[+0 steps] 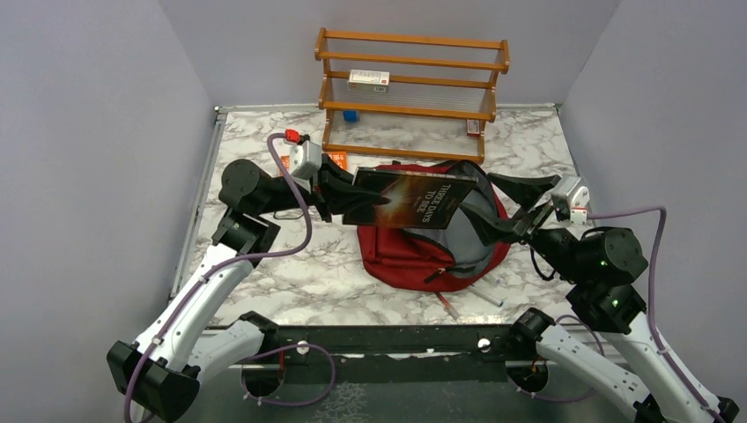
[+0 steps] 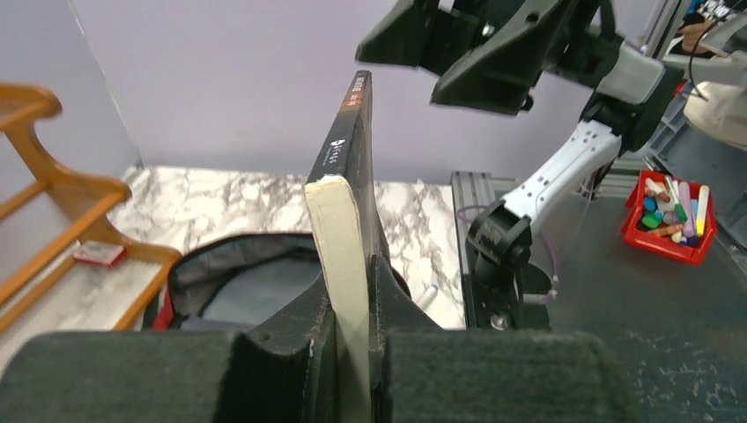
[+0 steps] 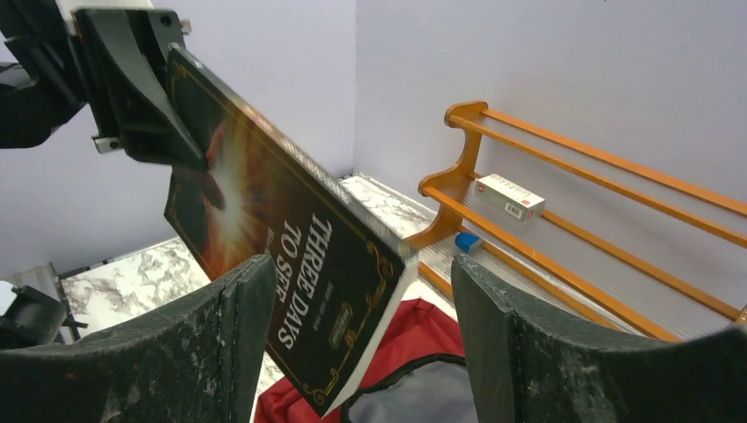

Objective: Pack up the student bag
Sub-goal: Pick up the book from the center of the board.

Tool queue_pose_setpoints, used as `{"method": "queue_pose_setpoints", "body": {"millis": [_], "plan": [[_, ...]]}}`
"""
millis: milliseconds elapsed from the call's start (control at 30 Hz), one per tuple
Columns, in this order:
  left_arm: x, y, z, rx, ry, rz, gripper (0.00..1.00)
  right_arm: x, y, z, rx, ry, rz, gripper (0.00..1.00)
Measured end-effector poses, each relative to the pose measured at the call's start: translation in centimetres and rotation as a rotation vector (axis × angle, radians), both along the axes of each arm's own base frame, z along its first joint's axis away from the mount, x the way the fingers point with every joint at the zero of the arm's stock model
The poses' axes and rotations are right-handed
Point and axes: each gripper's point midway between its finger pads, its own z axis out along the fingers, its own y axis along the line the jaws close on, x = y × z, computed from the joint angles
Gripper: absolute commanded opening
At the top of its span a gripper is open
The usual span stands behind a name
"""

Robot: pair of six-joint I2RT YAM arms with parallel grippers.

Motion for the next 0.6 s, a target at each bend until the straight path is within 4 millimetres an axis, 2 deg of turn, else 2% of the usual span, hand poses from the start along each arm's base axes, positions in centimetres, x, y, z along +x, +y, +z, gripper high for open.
{"method": "queue_pose_setpoints", "body": {"millis": [200, 300, 433, 600], "plan": [[-1.7, 0.3, 4.3, -0.074, -0.081, -0.055, 0.0, -0.4, 0.3, 0.4, 0.004, -0.016, 0.028, 0.84], [-2.8, 0.5, 5.6, -0.09, -0.116, -0.095, 0.0, -0.9, 0.7, 0.5, -0.001, -0.028, 0.063, 0.84], [-4.0, 0.7, 6.2, -0.09, -0.14, -0.146, 0.0, -1.8, 2.3, 0.2, -0.032, -0.042, 0.162, 0.79], [-4.6, 0.7, 6.1, -0.08, -0.134, -0.179, 0.0, -2.5, 4.6, -0.6, -0.082, -0.029, 0.297, 0.62]]}}
